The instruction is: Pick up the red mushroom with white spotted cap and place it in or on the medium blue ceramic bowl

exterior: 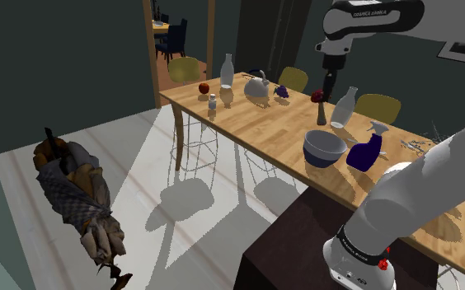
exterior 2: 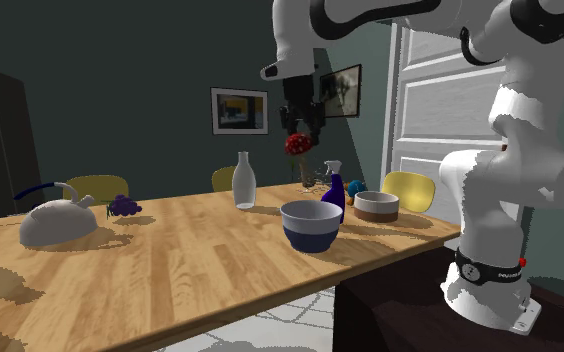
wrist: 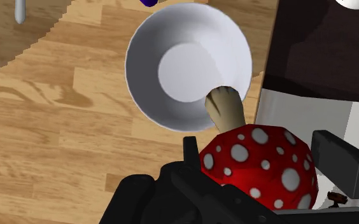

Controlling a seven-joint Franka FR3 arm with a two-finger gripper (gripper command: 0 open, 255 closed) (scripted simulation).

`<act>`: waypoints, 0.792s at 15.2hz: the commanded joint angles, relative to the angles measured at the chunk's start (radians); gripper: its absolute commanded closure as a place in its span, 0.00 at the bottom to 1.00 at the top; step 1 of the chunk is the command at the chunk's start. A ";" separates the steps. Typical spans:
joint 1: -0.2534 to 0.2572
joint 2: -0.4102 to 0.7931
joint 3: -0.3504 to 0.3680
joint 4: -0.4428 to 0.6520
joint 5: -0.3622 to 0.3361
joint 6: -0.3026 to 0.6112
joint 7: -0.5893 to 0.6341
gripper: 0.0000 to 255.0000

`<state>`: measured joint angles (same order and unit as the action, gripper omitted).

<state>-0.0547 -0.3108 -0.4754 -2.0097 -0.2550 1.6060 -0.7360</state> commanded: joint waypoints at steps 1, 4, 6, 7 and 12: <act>-0.017 -0.028 -0.016 0.007 -0.021 -0.027 -0.034 1.00; -0.045 -0.068 -0.046 0.007 -0.054 -0.051 -0.090 1.00; -0.066 -0.093 -0.072 0.015 -0.079 -0.071 -0.138 1.00; -0.067 -0.095 -0.073 0.000 -0.081 -0.058 -0.135 1.00; -0.071 -0.102 -0.083 -0.071 -0.089 0.007 -0.124 1.00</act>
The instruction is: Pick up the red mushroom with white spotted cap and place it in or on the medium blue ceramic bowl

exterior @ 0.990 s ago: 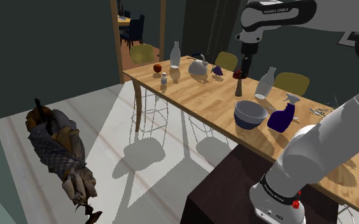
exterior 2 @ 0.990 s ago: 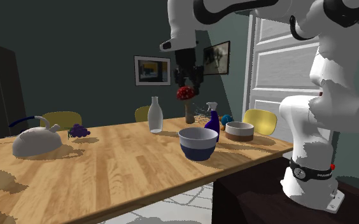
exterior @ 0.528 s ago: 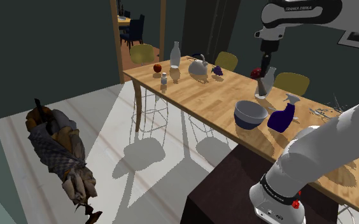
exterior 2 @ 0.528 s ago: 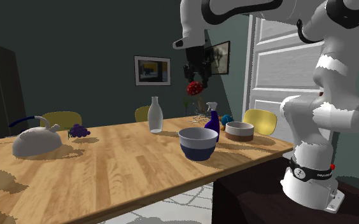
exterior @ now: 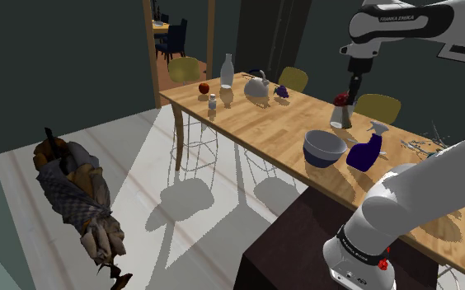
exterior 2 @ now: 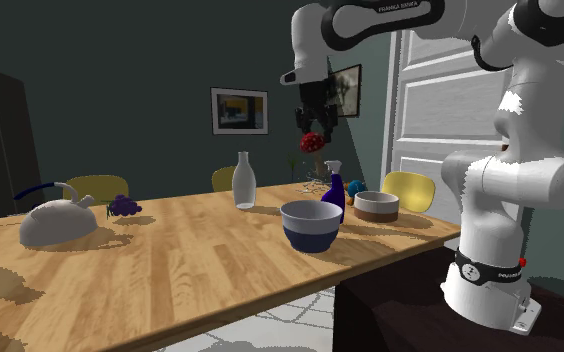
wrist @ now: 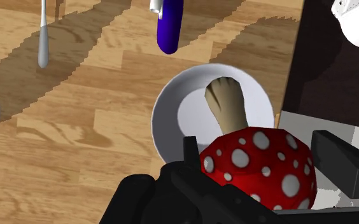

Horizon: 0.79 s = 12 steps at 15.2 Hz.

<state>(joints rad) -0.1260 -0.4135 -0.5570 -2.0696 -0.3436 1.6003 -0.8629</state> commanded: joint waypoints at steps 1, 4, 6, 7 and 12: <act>-0.001 0.000 -0.003 -0.025 -0.002 0.025 0.005 1.00; -0.003 -0.001 -0.010 -0.065 -0.007 0.064 0.011 1.00; -0.004 0.000 -0.015 -0.091 -0.010 0.091 0.015 1.00; -0.005 0.001 -0.017 -0.103 -0.011 0.104 0.017 1.00; -0.007 0.008 -0.032 -0.163 -0.018 0.171 0.025 1.00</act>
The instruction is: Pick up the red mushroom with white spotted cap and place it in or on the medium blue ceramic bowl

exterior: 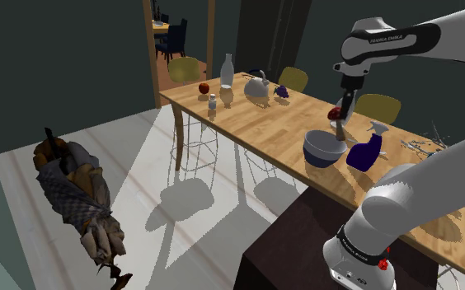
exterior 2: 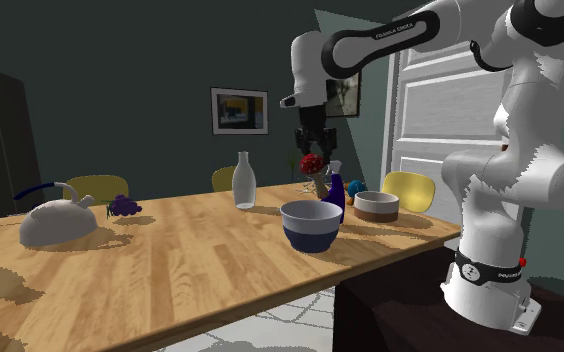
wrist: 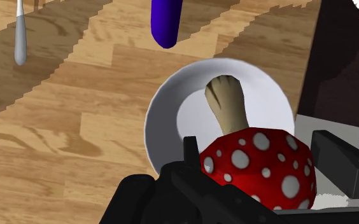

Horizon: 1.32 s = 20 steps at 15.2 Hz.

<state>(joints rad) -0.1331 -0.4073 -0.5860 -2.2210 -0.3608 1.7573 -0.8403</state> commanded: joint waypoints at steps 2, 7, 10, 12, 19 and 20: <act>-0.001 0.007 -0.009 -0.034 -0.003 0.041 0.005 1.00; -0.001 0.013 -0.015 -0.055 -0.005 0.068 0.007 1.00; -0.001 0.013 -0.015 -0.055 -0.005 0.068 0.007 1.00; -0.001 0.013 -0.015 -0.055 -0.005 0.068 0.007 1.00; 0.002 0.010 -0.006 -0.025 0.000 0.035 0.006 0.00; 0.005 0.009 0.002 0.006 0.006 0.002 0.004 0.00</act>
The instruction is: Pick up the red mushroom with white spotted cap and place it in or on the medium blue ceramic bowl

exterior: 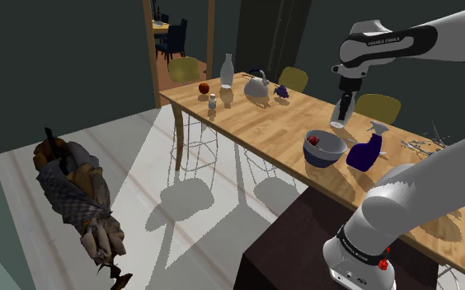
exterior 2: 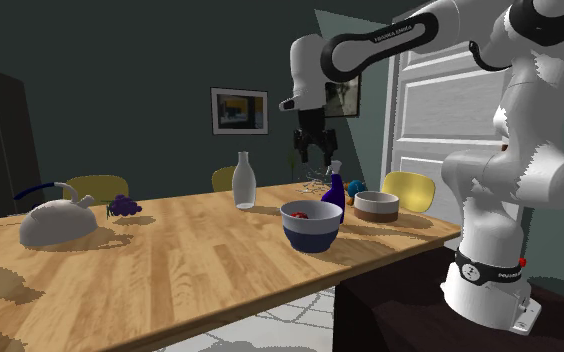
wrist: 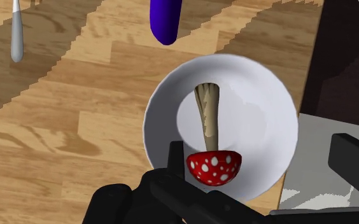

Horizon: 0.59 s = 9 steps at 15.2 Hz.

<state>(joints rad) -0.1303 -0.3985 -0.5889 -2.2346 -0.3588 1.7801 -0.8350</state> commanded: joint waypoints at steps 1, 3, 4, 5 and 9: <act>0.006 0.001 0.013 0.052 0.010 -0.054 -0.003 0.00; 0.009 0.002 0.018 0.078 0.015 -0.079 -0.005 0.00; 0.009 0.002 0.018 0.078 0.015 -0.079 -0.005 0.00; 0.009 0.002 0.018 0.078 0.015 -0.079 -0.005 0.00; 0.009 0.002 0.018 0.078 0.015 -0.079 -0.005 0.00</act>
<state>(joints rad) -0.1217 -0.3966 -0.5707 -2.1565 -0.3440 1.7013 -0.8398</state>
